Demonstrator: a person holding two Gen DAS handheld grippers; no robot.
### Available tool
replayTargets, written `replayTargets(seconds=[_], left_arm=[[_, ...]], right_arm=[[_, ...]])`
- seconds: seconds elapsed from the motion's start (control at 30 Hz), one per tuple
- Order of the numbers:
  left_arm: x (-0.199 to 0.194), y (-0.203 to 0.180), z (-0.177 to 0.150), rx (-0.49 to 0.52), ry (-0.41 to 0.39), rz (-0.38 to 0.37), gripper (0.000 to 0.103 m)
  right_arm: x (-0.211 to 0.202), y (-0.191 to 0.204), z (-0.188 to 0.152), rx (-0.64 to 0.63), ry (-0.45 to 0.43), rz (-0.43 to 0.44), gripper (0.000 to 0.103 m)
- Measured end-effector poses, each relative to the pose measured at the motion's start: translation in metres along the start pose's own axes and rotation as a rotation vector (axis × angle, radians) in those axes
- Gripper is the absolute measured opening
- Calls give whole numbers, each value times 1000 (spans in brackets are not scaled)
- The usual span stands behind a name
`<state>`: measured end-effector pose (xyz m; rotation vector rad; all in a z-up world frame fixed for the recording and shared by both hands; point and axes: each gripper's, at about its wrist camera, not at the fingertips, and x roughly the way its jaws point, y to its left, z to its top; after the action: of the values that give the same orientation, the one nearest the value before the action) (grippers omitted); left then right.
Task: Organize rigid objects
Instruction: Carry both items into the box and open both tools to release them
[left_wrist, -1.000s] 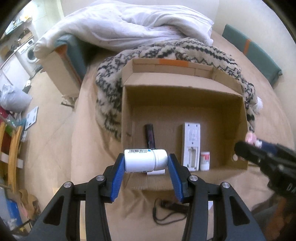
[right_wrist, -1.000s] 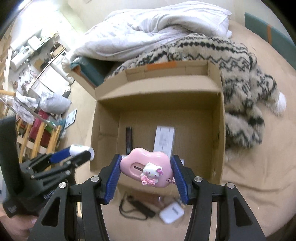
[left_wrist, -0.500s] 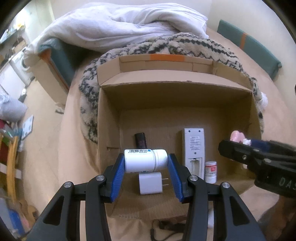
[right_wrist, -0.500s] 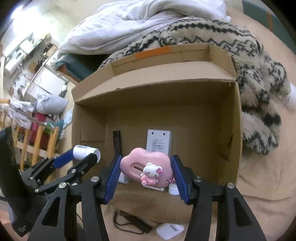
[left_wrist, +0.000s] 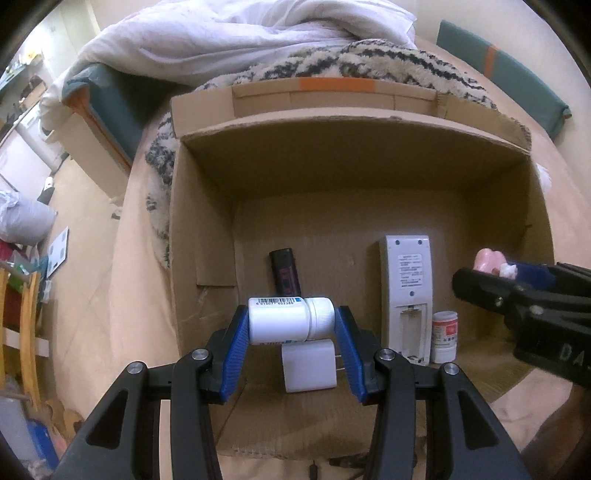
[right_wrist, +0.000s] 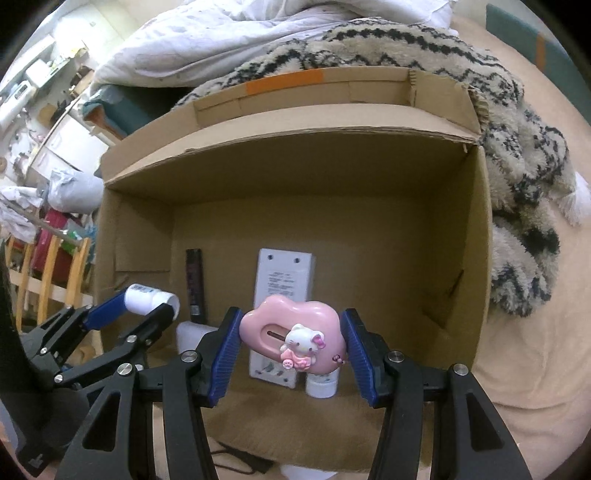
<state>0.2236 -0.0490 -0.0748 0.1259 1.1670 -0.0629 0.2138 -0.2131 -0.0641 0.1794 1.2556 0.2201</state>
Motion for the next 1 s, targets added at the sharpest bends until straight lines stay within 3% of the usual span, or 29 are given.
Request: replayTargets(seconds=[0.4, 0.63, 0.73, 0.8, 1.0], left_arm=[[9, 5, -1, -20, 31, 7, 43], [3, -2, -2, 5, 17, 2, 43], [-2, -6, -2, 21, 6, 0, 50], [-6, -8, -2, 30, -6, 1, 64], [-12, -14, 1, 40, -22, -11, 65]], right_arm=[[5, -10, 1, 33, 0, -30, 57], [1, -11, 2, 60, -18, 1, 58], [-4, -11, 1, 65, -34, 26, 67], [-7, -9, 1, 63, -47, 46, 74], [-20, -1, 0, 28, -89, 55, 92]])
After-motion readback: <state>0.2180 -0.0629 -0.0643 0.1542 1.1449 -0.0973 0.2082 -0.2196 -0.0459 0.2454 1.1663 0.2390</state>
